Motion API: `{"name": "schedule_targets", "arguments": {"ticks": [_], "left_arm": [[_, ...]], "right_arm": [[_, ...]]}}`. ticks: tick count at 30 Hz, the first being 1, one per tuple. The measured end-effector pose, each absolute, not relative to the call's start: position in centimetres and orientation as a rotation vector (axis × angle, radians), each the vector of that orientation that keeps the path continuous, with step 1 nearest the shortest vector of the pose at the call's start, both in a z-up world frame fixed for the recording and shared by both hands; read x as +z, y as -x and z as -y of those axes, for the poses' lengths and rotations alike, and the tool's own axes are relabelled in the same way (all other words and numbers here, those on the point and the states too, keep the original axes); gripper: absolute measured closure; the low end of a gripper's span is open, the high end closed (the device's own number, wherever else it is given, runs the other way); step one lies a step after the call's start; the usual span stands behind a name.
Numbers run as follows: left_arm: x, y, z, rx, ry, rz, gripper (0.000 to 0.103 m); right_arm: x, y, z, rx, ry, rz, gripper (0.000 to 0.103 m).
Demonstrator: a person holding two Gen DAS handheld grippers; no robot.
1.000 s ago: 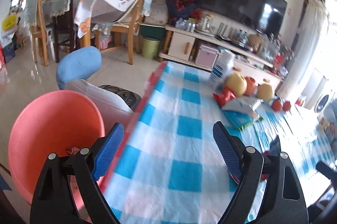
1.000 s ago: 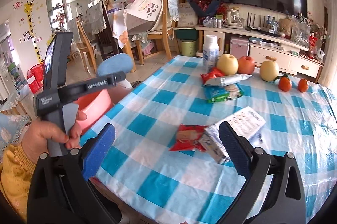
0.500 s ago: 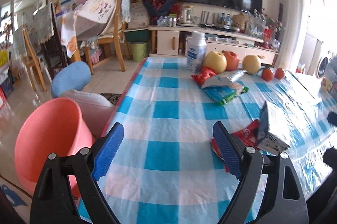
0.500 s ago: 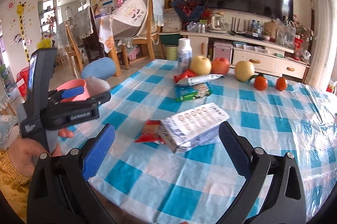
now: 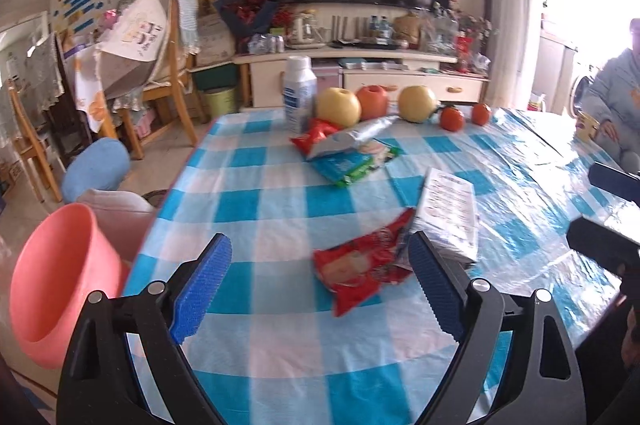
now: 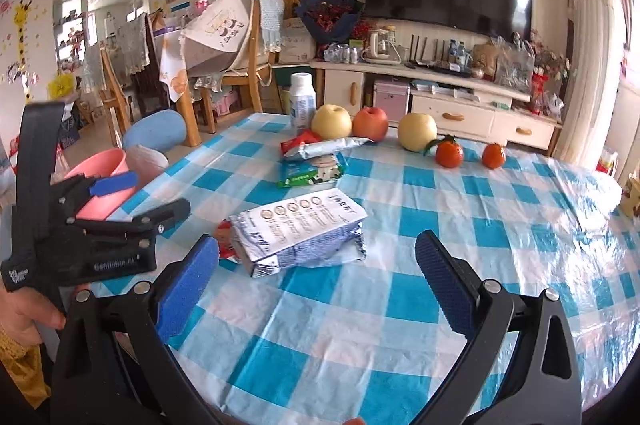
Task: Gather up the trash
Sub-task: 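Move both tools back over the table toward the remaining packages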
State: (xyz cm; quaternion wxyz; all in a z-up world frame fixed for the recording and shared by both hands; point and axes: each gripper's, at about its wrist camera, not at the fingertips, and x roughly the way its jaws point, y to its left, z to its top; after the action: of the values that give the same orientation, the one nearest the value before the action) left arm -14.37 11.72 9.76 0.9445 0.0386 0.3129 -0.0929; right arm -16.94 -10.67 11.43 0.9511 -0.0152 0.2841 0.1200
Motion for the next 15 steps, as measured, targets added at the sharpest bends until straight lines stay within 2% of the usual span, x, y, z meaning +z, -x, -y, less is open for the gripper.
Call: {"name": "schedule_targets", "arguments": {"ticks": [15], "left_arm": [[9.7, 14.1, -6.2, -0.352, -0.152, -0.654, 0.014]], "right_arm": [[11.4, 14.8, 16.7, 0.191, -0.149, -0.594, 0.004]]}}
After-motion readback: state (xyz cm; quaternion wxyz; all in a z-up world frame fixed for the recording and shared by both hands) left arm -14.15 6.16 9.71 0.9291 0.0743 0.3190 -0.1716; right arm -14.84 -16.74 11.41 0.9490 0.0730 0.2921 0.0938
